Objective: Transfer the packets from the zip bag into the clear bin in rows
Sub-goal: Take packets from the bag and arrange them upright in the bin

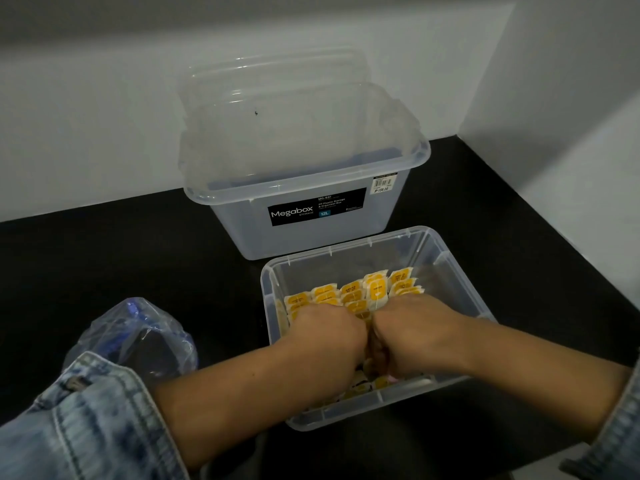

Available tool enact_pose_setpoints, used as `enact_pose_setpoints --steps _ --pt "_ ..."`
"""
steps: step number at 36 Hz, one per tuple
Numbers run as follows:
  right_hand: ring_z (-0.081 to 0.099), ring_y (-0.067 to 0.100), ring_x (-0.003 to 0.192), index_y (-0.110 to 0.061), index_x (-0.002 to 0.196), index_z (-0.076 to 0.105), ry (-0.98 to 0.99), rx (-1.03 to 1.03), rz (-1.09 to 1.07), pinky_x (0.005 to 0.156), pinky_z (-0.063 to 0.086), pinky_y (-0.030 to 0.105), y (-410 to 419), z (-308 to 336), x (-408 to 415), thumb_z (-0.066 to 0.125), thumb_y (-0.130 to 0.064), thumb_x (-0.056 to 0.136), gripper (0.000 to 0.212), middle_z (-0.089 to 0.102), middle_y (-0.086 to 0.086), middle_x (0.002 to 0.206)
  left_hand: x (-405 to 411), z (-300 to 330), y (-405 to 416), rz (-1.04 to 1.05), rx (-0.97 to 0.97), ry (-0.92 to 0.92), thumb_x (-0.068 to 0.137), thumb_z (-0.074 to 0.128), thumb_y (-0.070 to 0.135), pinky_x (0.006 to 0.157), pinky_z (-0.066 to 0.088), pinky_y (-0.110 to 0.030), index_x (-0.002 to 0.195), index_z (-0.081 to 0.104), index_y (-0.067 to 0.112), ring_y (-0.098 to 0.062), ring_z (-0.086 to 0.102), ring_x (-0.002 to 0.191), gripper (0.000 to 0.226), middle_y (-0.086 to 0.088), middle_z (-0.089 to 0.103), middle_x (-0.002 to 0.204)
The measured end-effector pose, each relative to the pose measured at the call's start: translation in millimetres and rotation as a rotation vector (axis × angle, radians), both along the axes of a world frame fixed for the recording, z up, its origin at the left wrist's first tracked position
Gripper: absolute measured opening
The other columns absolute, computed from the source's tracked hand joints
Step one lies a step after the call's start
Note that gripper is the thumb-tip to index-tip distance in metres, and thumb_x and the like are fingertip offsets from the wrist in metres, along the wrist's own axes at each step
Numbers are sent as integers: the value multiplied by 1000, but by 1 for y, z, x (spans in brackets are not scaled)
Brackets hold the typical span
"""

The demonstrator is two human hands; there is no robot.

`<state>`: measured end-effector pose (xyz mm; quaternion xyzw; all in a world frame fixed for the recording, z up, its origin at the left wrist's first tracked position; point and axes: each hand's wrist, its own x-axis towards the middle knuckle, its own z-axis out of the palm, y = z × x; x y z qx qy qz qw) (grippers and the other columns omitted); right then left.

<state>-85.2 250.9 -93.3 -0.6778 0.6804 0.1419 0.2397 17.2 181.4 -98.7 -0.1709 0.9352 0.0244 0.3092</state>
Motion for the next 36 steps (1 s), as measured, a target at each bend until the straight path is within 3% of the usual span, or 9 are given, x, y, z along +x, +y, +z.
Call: enact_pose_setpoints --steps 5,10,16,20,33,36 --pt "56 4 89 -26 92 73 -88 18 -42 86 49 25 1 5 0 68 -30 84 10 64 -13 85 1 -1 -1 10 -29 -3 88 61 23 69 43 -30 94 60 16 -17 47 78 10 -1 49 82" --pt "54 2 77 -25 88 74 -134 23 -100 81 50 25 1 8 2 68 -44 82 21 57 -14 69 2 -1 -2 1 -54 1 87 61 26 67 42 -30 81 56 17 -17 47 76 12 0 45 73" --pt "56 4 80 -27 92 74 -125 26 -92 84 52 28 0 12 3 68 -42 82 19 60 -13 74 1 -1 -1 -3 27 -73 88 60 31 75 47 -32 102 62 15 -19 49 79 22 -1 44 73" --pt "56 3 83 -28 93 74 -111 49 -77 85 51 26 2 12 2 70 -36 82 15 65 -13 81 4 -5 1 -16 7 -78 90 58 29 78 48 -32 104 62 13 -21 57 92 21 -5 56 93" --pt "61 3 92 -24 92 74 -121 27 -98 89 50 26 6 8 0 69 -30 83 12 71 -12 93 2 -14 -1 36 -92 -39 88 61 19 71 43 -30 102 61 14 -21 57 94 15 -5 56 95" --pt "60 2 88 -23 90 74 -132 27 -107 85 50 24 6 9 -1 69 -31 83 12 71 -11 90 2 -15 -2 62 -85 -38 88 61 21 72 44 -30 103 61 13 -21 58 96 16 -5 60 104"
